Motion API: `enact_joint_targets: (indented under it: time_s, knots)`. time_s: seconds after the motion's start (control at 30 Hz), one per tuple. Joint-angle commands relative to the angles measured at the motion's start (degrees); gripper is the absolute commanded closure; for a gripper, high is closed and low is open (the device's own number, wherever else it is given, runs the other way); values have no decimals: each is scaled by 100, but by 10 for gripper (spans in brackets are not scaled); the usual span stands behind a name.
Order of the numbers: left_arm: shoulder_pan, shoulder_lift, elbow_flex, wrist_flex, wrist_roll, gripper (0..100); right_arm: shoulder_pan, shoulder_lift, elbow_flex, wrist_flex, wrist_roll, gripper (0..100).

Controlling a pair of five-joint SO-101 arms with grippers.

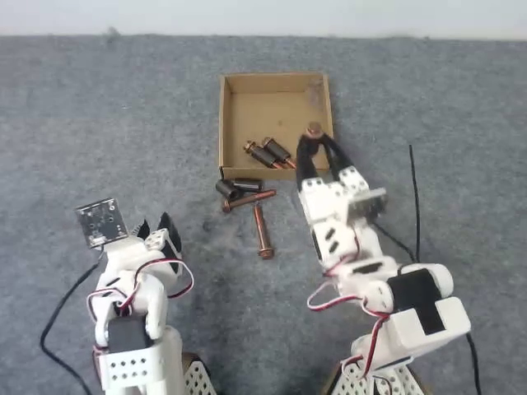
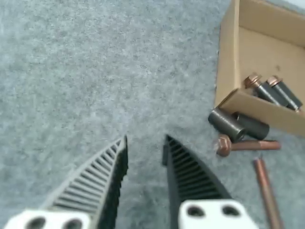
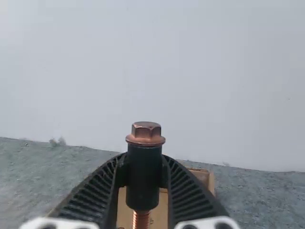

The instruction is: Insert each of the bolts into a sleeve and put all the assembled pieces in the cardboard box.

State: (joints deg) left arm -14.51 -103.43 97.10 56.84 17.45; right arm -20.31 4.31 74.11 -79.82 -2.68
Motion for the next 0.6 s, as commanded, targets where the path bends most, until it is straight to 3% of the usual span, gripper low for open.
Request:
enact_joint_targets:
  time_s: [0.0,0.17,0.57]
  knots:
    - [-9,-44,-57,53,-211,987,92,-48,-1213,1138,-9,993]
    - [-9,-44,-57,62,-211,989,92,-48,-2180,2615,-9,993]
    - [-18,-44,-57,79,-211,989,92,-40,-4141,7240,0,993]
